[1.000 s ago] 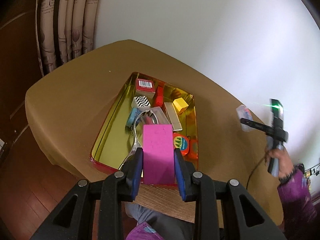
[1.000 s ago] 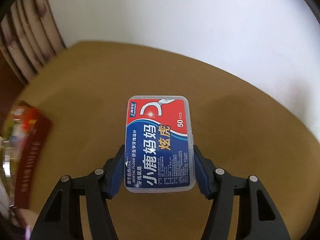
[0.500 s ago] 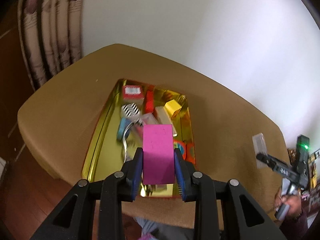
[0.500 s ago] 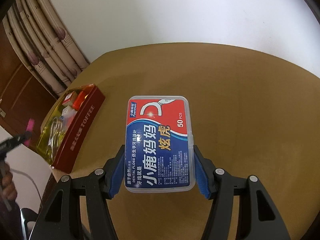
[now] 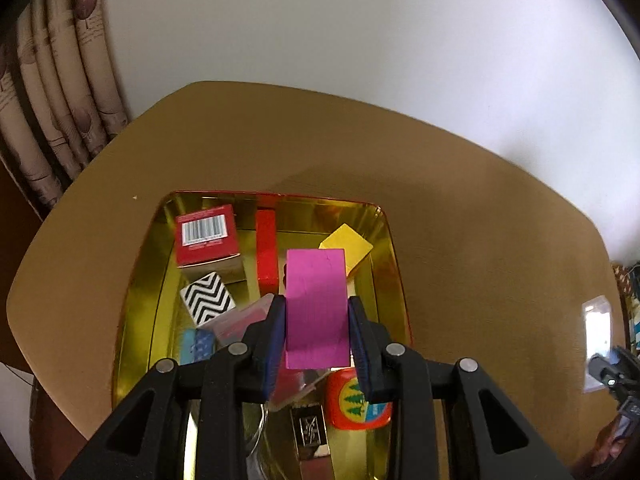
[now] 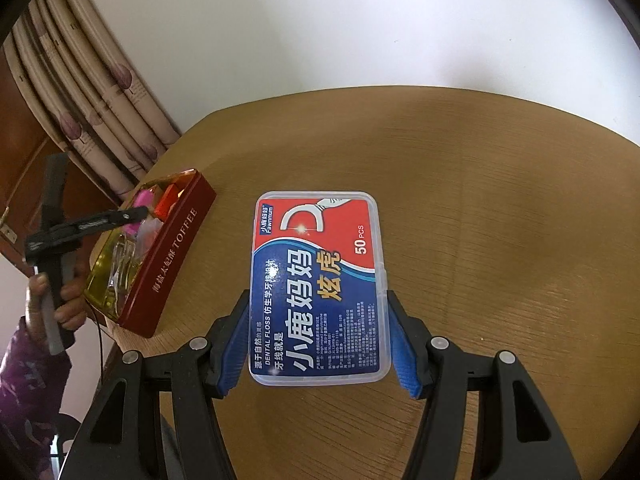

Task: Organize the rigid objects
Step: 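Lower the pink eraser into the tin and open the left tool, then lower the clear floss box into the tin and open the right tool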

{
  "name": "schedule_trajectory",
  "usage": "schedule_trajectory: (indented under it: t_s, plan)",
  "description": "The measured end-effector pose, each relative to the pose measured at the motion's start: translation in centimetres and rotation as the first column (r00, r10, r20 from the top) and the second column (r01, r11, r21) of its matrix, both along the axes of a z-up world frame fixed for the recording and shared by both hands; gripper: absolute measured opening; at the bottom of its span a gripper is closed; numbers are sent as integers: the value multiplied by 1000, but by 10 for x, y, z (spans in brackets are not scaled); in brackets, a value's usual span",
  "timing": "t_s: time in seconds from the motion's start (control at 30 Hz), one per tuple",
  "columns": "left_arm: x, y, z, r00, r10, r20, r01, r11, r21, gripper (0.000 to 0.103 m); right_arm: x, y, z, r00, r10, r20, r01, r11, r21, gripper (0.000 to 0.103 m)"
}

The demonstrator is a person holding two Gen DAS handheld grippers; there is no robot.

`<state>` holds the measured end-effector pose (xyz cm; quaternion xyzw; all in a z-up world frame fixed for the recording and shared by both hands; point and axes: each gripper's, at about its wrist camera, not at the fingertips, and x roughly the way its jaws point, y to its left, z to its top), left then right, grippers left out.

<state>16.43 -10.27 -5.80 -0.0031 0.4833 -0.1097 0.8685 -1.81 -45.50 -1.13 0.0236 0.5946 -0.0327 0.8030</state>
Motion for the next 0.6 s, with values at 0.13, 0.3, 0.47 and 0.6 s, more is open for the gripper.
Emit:
schedule_trajectory:
  t_s: [0.13, 0.3, 0.47, 0.6]
  plan:
    - [2, -4, -2, 1000, 6, -4, -6, 999, 31, 31, 3, 7, 4, 1000, 19, 7, -19, 1000, 11, 58]
    - [-11, 4, 15, 999, 5, 47, -6, 1000, 31, 43, 8, 28, 8, 998, 63, 16, -63, 997, 32, 58]
    - [-57, 27, 47, 979, 103, 176, -108, 994, 22, 45, 18, 72, 10, 989, 148, 23, -149, 983, 105, 58]
    - [-104, 56, 55, 943, 209, 260, -227, 973, 42, 49, 32, 114, 0, 975, 224, 10, -223, 962, 157, 58]
